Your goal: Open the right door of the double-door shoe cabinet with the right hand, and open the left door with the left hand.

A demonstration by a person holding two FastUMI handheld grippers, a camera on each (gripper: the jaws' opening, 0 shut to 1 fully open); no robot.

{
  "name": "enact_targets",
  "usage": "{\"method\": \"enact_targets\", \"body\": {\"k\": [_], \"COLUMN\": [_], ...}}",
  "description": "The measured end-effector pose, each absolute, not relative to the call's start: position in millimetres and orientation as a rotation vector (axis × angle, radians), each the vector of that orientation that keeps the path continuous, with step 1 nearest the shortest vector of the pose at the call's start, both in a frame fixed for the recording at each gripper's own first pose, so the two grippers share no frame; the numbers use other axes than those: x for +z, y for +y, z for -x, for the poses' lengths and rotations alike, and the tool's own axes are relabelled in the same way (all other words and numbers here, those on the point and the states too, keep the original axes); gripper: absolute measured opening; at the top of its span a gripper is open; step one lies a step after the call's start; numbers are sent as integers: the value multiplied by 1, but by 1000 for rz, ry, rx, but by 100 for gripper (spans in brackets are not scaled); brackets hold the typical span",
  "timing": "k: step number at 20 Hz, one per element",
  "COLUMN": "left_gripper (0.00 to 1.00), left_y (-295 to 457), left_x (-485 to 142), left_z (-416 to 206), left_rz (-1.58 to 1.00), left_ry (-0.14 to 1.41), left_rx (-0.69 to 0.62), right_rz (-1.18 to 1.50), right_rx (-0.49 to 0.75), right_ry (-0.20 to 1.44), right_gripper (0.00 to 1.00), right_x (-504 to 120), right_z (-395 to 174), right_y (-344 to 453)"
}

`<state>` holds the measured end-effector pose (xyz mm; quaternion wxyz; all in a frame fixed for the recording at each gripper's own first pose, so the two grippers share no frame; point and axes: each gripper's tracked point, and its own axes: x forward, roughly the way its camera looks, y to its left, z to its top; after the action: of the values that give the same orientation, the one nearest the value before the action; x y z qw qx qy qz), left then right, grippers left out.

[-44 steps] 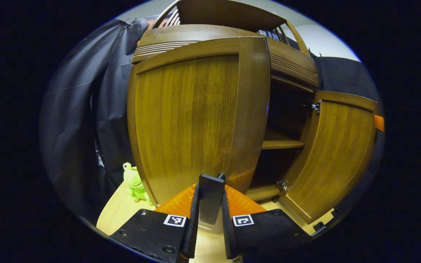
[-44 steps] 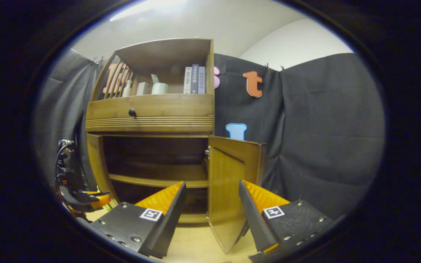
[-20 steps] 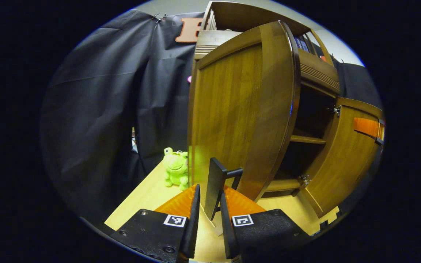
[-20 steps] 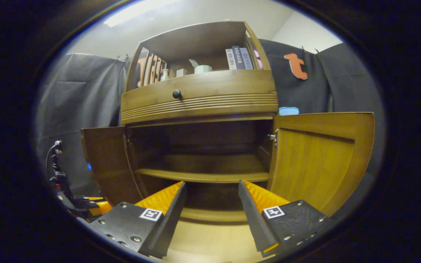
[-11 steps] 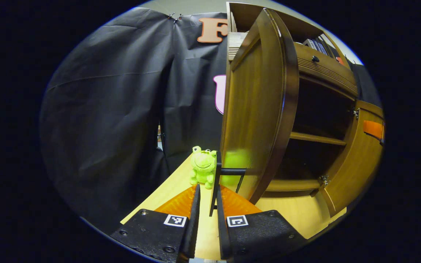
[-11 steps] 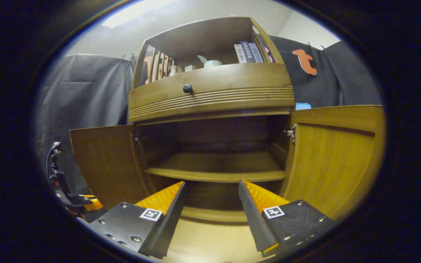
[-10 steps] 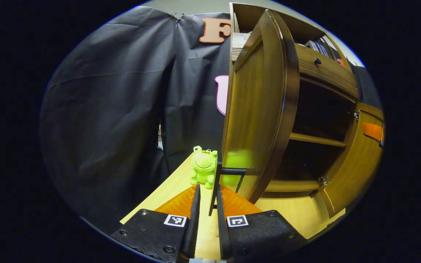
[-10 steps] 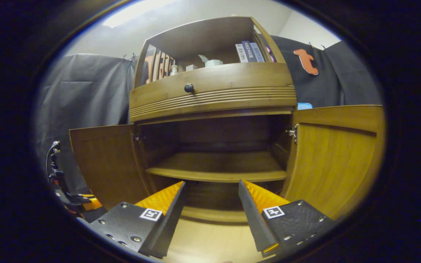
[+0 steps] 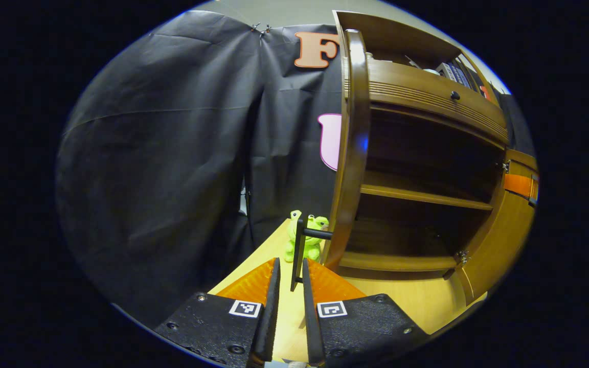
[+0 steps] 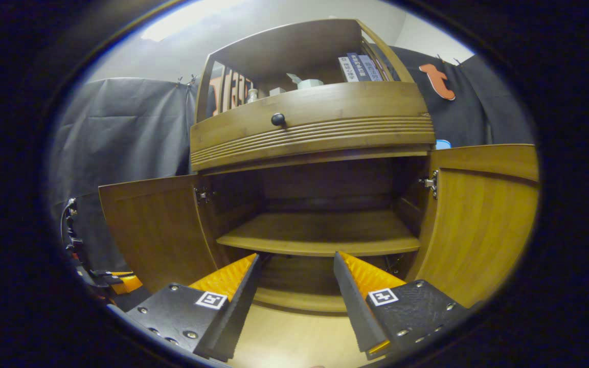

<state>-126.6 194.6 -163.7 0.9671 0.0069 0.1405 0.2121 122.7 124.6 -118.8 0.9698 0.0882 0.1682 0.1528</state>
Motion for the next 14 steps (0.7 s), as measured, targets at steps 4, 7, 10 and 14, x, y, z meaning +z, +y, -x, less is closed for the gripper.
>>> {"method": "enact_targets", "body": {"k": [4,7,10,14], "left_gripper": [26,27,19,19], "left_y": [185,158,123,79], "left_x": [-152,-144,-131,-104], "left_z": [134,130,115,87], "left_rz": [2,12,8,-7], "left_ry": [249,229,207,165], "left_rx": [424,382,304,183], "right_rz": [-177,-177,-177,-158], "right_rx": [351,368,362,305], "right_ry": [345,350,349,329], "right_gripper": [85,85,82,85], "right_x": [-120,-121,-120,-112], "right_z": [-120,-118,-117,-120], "right_y": [128,131,130,119]}}
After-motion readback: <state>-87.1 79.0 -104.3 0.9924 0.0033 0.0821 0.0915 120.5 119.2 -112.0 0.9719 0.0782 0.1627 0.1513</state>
